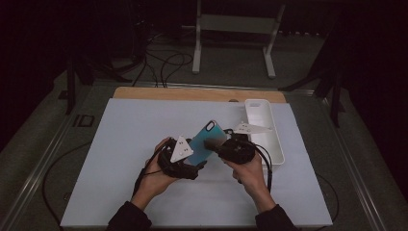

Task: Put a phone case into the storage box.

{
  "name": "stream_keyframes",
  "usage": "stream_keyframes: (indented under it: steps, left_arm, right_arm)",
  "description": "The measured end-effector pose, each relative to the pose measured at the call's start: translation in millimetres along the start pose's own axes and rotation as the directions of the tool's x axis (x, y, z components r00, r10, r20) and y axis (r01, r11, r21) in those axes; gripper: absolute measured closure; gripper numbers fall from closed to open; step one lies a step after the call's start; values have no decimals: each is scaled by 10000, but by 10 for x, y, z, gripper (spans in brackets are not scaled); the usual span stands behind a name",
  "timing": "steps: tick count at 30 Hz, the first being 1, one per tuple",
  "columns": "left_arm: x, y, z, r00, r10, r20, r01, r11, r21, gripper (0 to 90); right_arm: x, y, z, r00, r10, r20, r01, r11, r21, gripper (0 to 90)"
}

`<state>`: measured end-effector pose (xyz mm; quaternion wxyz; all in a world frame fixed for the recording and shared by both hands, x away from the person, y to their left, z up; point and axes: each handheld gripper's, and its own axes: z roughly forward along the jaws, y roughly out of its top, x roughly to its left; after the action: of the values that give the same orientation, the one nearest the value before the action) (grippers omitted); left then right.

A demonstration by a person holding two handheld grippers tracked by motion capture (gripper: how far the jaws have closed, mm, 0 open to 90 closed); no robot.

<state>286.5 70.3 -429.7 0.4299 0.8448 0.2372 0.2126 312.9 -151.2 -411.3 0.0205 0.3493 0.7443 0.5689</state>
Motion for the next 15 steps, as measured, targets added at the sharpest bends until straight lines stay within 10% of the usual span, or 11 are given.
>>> stream_keyframes:
  steps: [15]
  left_arm:
    - [136,-48,-51,9959,-756,491,758,9971,-29,166]
  right_arm:
    - [58,15,33,9980,-291,560,295,9995,-71,867]
